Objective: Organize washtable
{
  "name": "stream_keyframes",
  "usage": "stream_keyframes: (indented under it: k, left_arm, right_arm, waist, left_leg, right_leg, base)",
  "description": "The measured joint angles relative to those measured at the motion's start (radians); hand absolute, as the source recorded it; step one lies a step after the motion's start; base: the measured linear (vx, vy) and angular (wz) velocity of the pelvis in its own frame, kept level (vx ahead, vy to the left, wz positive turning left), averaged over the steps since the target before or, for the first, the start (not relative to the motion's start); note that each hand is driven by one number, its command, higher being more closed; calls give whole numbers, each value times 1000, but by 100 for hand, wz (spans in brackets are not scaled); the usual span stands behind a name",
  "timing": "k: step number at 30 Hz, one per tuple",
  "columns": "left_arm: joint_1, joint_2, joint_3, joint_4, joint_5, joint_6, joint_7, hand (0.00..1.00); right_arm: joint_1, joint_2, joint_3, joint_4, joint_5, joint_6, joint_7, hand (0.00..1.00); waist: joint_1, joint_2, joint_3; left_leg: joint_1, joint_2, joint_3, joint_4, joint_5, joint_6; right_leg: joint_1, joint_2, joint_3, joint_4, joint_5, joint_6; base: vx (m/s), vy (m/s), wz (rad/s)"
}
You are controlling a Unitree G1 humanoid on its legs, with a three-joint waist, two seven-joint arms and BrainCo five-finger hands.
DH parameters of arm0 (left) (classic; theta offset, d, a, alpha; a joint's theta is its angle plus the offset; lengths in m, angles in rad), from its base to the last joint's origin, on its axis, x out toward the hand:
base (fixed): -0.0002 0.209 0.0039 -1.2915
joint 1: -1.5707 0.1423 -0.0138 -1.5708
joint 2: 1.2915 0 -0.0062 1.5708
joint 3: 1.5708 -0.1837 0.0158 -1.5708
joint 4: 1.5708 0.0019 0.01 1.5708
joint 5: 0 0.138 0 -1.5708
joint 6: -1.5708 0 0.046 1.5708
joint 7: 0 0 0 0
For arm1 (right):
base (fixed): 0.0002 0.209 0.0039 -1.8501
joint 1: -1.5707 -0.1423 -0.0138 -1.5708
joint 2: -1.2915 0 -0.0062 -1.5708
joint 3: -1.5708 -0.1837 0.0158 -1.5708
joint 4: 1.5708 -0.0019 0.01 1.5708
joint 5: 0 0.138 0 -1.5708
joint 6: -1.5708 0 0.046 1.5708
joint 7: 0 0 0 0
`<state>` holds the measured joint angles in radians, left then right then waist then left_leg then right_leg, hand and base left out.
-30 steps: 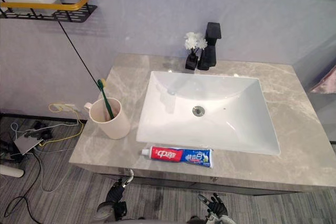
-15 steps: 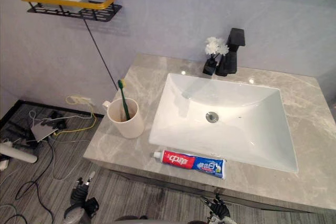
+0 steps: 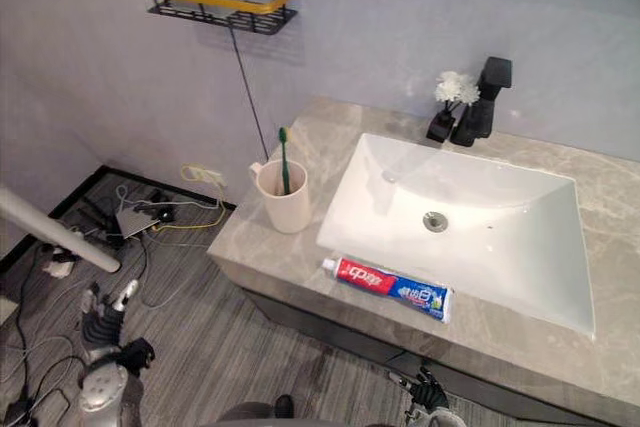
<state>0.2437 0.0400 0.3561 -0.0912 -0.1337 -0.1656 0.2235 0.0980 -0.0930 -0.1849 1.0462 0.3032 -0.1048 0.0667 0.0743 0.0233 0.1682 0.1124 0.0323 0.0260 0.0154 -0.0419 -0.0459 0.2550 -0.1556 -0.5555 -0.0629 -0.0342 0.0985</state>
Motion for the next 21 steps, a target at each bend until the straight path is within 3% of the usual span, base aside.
stream_keyframes:
  k: [9,21]
  left_arm:
    - [-44,4,-317,-345,100,-42,-62,0]
    - [-123,68,-499,-540,210,-87,-90,0]
  right_arm:
    - [41,-5,-2,32,15,1,2,0]
    - [45,-3,-4,53,50,-5,25,0]
  waist:
    - [-9,-8,-21]
    - [-10,-13,-42]
  left_leg:
    - [2,4,2,5,14,-1]
    - [6,7,9,19,12,1]
  right_leg:
    - [-1,12,14,-11,19,2]
    - [2,13,42,-11,19,1]
  base:
    - [-8,13,-5]
    - [14,16,-4]
